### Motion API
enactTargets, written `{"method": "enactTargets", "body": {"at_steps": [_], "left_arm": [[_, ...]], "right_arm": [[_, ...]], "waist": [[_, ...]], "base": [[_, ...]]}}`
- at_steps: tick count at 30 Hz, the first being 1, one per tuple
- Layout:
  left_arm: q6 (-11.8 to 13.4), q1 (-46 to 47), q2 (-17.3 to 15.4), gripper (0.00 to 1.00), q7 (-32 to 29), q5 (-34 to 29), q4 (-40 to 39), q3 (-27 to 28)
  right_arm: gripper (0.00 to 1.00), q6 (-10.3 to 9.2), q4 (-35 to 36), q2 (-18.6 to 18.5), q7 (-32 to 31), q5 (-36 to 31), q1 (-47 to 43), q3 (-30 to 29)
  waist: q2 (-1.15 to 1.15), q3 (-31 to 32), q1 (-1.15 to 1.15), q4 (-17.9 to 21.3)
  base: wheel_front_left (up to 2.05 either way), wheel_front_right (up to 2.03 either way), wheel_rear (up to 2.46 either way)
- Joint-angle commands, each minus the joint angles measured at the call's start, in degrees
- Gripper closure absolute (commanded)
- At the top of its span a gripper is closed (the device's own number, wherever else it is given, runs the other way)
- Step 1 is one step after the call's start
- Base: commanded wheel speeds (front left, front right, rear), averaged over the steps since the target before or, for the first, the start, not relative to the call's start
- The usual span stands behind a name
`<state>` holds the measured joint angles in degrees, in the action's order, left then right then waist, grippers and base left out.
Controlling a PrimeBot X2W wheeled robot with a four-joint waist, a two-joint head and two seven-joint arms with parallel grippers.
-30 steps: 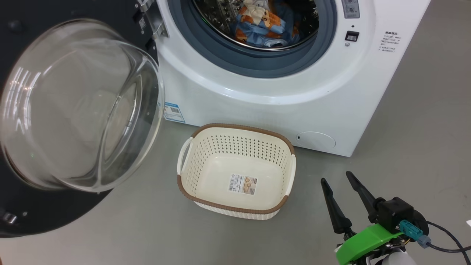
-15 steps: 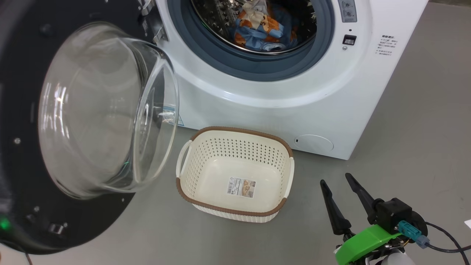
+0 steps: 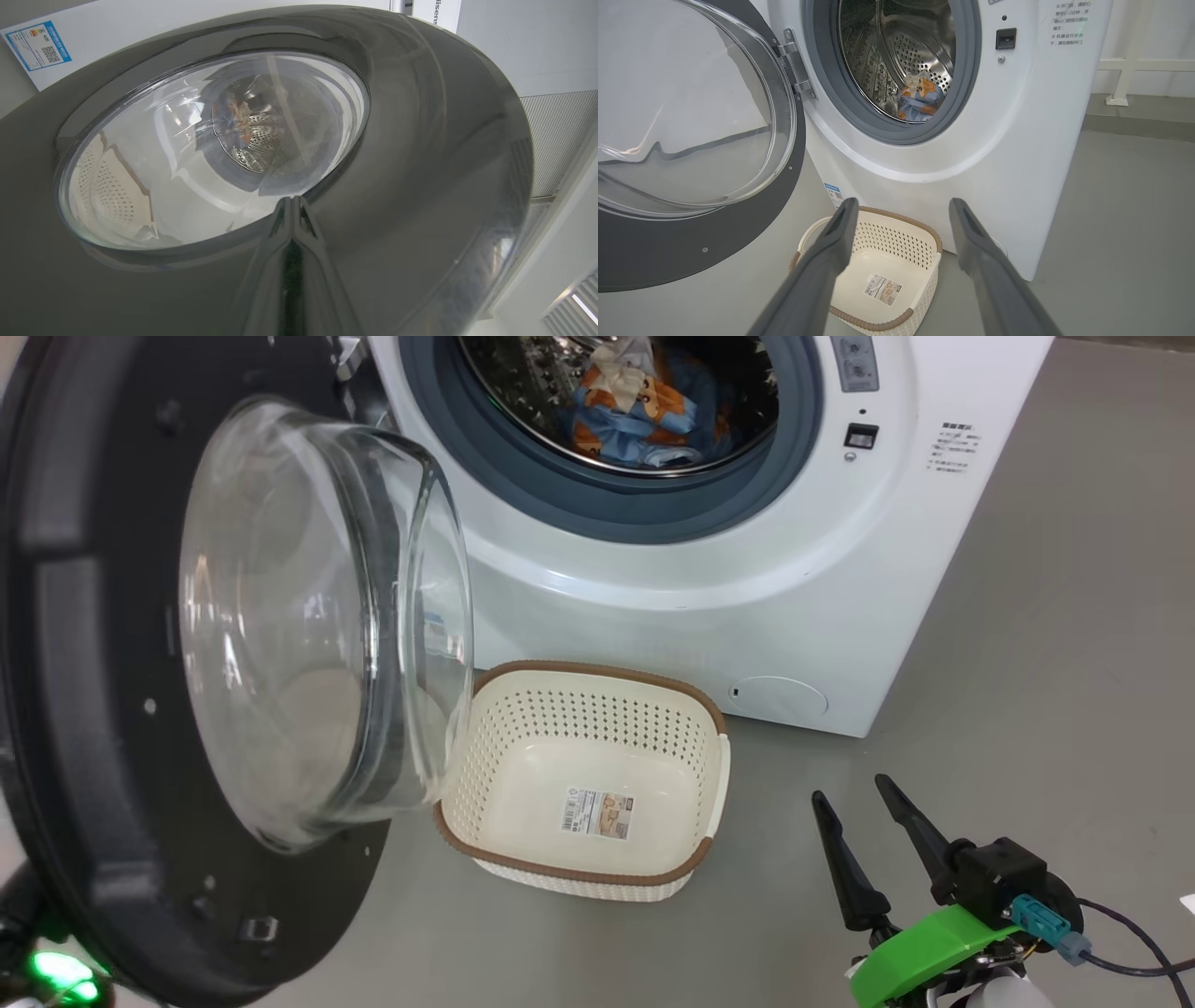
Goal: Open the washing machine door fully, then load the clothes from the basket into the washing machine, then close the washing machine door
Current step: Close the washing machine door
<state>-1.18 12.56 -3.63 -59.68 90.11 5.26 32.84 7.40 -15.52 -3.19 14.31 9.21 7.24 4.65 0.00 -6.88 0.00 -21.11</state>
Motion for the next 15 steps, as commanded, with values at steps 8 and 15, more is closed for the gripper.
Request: {"method": "enactTargets", "body": {"at_steps": [8,15], "left_arm": [[-0.46,-2.87,0.56,1.00,-0.29,4.36,-5.87,-4.62],[-0.82,-5.99,0.73,1.00,3.01,8.26,-9.43,-12.53]], "right_arm": [[0.00,0.09,1.12,0.31,0.67,1.41,1.90,1.78],[0.00,0.09,1.27,0.31,0.68,1.68,1.89,1.38]], "waist": [[0.00,0.21,0.00,3.03],[0.00,0.59,0.00,6.14]], "base": [[0.00,0.00,0.00],[0.00,0.00,0.00]]}}
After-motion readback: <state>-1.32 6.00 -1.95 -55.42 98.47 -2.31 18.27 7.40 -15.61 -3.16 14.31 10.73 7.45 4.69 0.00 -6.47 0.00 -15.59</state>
